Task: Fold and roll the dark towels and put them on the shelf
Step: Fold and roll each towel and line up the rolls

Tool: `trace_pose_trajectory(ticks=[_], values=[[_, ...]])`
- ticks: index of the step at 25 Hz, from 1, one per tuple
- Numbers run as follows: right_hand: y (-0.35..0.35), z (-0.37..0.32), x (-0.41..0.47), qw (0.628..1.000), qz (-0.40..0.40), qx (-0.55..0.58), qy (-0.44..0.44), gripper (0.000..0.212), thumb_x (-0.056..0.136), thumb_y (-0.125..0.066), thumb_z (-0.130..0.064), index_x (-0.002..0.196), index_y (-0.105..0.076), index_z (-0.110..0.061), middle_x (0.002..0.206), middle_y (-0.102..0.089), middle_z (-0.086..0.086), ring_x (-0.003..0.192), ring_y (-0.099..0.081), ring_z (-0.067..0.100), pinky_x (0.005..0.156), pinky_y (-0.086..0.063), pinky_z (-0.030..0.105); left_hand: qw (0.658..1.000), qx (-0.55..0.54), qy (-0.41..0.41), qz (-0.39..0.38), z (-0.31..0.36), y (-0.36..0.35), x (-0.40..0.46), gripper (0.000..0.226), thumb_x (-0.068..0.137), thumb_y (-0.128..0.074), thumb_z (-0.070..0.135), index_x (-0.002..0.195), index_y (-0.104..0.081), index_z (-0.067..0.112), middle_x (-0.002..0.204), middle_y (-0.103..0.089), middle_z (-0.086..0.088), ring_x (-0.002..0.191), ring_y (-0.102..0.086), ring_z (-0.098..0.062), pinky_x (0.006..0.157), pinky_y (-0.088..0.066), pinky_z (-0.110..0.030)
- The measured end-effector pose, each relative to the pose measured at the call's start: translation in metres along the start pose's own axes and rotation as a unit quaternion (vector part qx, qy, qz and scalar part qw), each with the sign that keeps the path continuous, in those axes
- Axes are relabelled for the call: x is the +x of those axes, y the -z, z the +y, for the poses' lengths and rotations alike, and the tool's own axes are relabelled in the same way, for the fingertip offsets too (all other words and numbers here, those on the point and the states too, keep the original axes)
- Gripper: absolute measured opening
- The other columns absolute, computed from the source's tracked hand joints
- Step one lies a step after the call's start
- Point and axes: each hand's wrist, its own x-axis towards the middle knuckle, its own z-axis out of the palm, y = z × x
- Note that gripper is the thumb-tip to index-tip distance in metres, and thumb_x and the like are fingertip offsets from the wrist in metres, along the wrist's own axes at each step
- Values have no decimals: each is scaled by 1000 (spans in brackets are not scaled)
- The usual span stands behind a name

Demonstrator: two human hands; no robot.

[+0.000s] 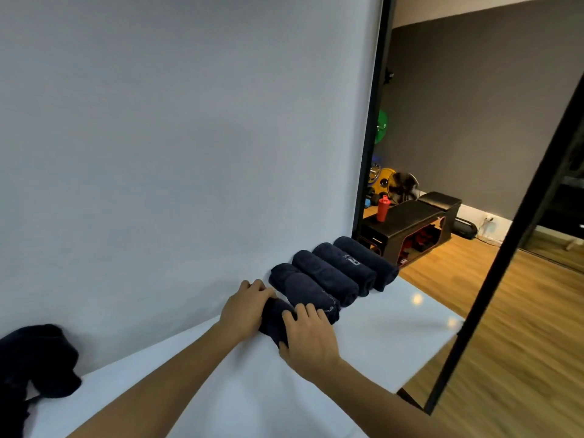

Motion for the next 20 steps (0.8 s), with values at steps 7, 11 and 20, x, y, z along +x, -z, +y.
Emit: trace_pose_trajectory(ticks=[7, 11, 20], values=[[-13, 2, 20, 1000, 11, -15, -12, 54, 53, -88, -46, 95, -74, -15, 73, -62, 3, 66, -57, 19, 64, -53, 32, 993, -107, 9, 46, -8, -20, 28, 35, 92, -58, 15, 124, -60, 30, 135, -52, 6, 118, -42, -18, 93, -49, -33], [-21, -3, 27, 1000, 0, -7, -9, 55, 50, -91, -37, 96, -75, -11, 72, -62, 7, 65, -56, 22, 66, -54, 34, 986, -150, 26, 66, -12, -25, 33, 41, 87, -60, 3, 118, -64, 29, 129, -55, 8, 112, -45, -17, 89, -49, -28], [-14, 4, 25, 998, -32, 49, 7, 52, 45, -90, -40, 85, -74, -12, 74, -63, 8, 69, -59, 23, 67, -55, 34, 980, -179, 81, 42, -1, -15, 21, 55, 89, -55, -2, 138, -56, 22, 144, -52, -3, 131, -49, -21, 106, -37, -25]])
